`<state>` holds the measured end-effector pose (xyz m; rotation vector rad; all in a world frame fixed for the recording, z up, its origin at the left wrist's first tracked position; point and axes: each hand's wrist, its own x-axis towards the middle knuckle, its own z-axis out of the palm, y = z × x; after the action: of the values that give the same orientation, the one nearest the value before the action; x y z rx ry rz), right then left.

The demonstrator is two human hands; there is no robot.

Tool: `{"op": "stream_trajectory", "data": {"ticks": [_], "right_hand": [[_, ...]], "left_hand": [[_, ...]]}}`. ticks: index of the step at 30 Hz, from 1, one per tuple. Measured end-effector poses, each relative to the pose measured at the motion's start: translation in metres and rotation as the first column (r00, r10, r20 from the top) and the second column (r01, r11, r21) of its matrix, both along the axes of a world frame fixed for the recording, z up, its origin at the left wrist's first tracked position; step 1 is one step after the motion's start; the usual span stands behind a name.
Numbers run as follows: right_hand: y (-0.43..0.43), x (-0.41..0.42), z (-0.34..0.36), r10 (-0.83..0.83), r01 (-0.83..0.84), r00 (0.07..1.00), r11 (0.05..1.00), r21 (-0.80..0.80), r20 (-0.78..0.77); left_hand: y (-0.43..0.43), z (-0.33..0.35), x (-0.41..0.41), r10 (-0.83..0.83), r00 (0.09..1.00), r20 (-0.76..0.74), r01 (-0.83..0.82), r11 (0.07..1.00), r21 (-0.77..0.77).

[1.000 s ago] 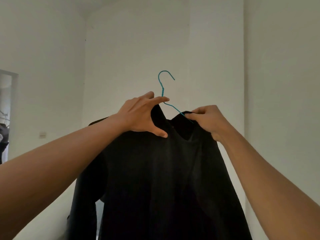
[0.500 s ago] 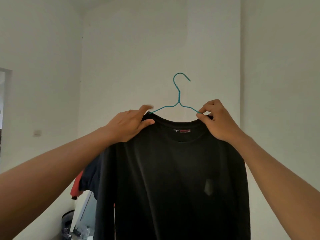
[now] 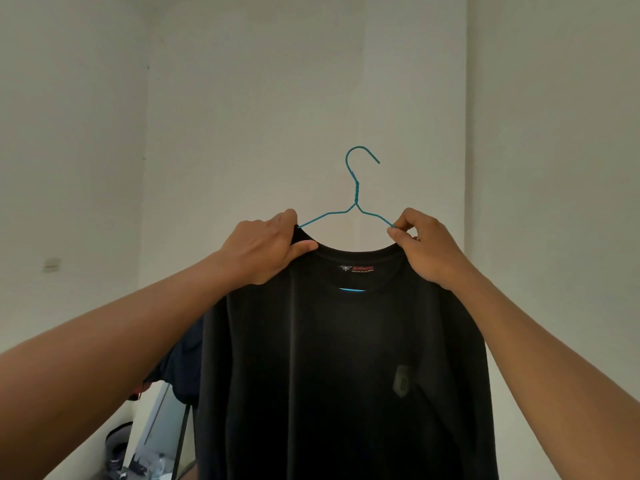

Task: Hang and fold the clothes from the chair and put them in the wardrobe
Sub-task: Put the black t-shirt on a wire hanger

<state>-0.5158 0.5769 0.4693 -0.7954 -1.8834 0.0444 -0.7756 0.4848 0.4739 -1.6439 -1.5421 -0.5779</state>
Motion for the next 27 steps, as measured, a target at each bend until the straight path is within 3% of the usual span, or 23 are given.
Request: {"op": "stream_trajectory", "data": {"ticks": [7,9,12,19,21,24,27], "right_hand": [[0.0,-0.004,-0.003,0.006,-0.006,1.0,1.0,-0.017,-0.011],[0.001,-0.004,-0.002,-0.01,0.009,1.0,1.0,-0.023,-0.024],[0.003,-0.006,-0.001,-0.009,0.008,0.999,1.0,-0.027,-0.048],[0.012,0.008,-0.037,-0.068,0.118,0.975,0.965,0.236,-0.209],[0.017,0.016,-0.053,-0.112,0.159,0.977,0.948,0.276,-0.179],[0.025,0.019,-0.064,-0.176,0.196,0.98,0.942,0.274,-0.093],[0.026,0.015,-0.06,-0.123,0.16,0.979,0.96,0.232,-0.164]], "left_hand": [[-0.002,-0.001,0.007,-0.109,0.993,0.034,0.109,0.994,-0.018],[-0.005,-0.002,0.005,-0.166,0.986,-0.021,0.164,0.984,-0.075],[-0.006,-0.002,0.006,-0.13,0.987,-0.092,0.119,0.986,-0.121],[-0.014,0.018,-0.012,-0.144,0.99,-0.001,0.144,0.99,0.014],[-0.018,0.024,-0.02,-0.133,0.991,0.015,0.133,0.99,0.04],[-0.024,0.031,-0.028,-0.124,0.992,0.028,0.122,0.99,0.065],[-0.028,0.033,-0.033,-0.09,0.996,0.02,0.088,0.994,0.068]]}}
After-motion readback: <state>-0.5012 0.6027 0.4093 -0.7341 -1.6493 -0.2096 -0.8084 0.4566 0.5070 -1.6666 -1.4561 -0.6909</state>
